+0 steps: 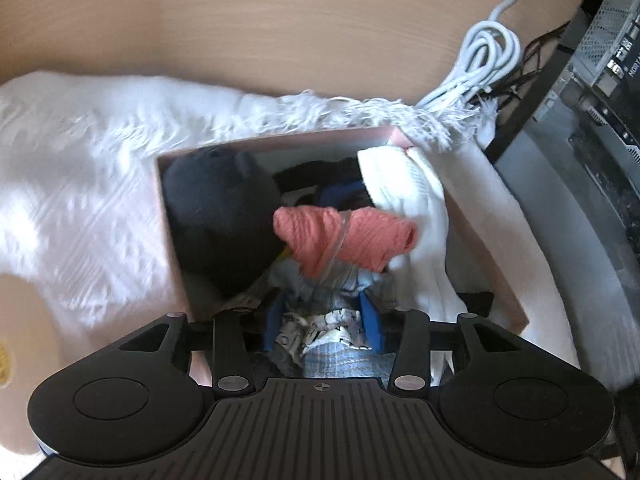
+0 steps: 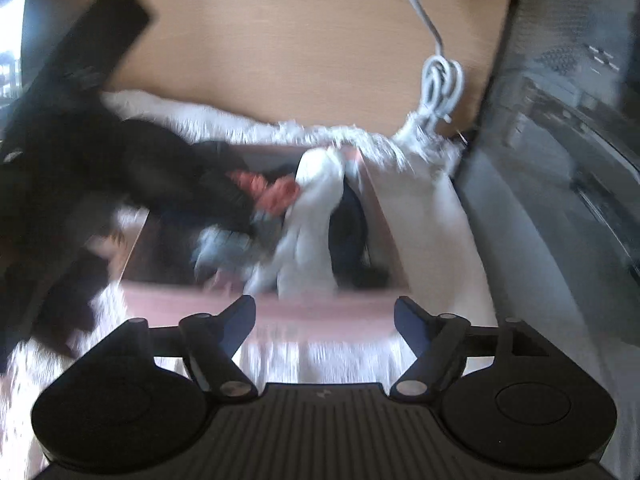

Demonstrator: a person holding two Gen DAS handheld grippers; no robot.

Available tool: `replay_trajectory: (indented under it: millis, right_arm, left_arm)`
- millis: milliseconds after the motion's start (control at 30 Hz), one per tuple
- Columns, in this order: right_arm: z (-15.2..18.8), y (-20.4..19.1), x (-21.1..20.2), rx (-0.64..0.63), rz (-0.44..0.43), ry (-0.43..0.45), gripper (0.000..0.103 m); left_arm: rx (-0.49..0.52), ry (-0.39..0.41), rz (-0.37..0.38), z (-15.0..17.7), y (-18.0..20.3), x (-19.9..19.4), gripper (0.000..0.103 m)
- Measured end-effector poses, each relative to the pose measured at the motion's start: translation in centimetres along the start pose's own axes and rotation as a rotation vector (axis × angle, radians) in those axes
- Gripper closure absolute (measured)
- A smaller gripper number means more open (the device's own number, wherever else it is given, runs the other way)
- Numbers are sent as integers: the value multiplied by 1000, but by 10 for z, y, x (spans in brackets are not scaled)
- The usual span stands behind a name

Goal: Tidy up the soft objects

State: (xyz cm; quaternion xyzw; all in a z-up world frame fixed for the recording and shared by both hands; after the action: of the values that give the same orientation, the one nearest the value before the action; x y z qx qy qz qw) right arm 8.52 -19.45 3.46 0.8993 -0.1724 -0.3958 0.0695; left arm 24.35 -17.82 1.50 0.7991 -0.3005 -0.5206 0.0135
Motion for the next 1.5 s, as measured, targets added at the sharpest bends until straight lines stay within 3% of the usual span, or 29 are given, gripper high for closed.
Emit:
replay_trajectory:
  millis: [67, 200, 300, 400, 600, 733, 833, 967, 1133, 1500]
  right_arm:
    - [8, -5, -5, -15, -21, 2, 25]
    - [13, -11, -8, -71, -101, 58, 18]
    - [15, -16, -6, -130, -183, 92, 15]
    - [22, -24, -6, -182, -266, 136, 10]
    - [36, -47, 8, -246, -396, 97, 8]
    - [43, -63, 24, -280, -434, 50, 8]
    - [49, -69, 38, -288, -440, 5, 6]
    - [50, -67, 42, -278, -433, 16, 0]
    - [54, -63, 42, -282, -447, 66, 0]
    - [59, -57, 39, -273, -467, 178, 0]
  left_arm:
    - [-43, 38, 18, -3, 0, -6, 54]
    - [-121, 270, 63, -2, -5, -64, 55]
    - [-168, 451, 9, 20, -16, -116, 55]
    - [-174, 544, -112, 63, -25, -147, 55]
    - [-268, 459, -407, 177, -58, -145, 55]
    - [-370, 428, -474, 223, -67, -135, 55]
    - [-362, 441, -508, 231, -59, -128, 55]
    - [-375, 488, -547, 239, -50, -124, 53]
    - [-365, 495, -568, 234, -40, -114, 46]
    - [-342, 494, -598, 240, -33, -113, 46]
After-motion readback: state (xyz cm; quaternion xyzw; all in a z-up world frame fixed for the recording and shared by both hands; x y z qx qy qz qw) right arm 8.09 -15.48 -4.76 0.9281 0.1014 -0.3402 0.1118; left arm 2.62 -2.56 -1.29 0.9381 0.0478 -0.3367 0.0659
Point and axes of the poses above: each gripper's, at about its wrist camera, not at the fingertips, and x roughly the way its jaws point, y to its right, z to its underside, the point moved 6 cm from there along x, roughly the way its jaws point, and after that the axes turned 9 degrees about -x, right-handed, at the moved point
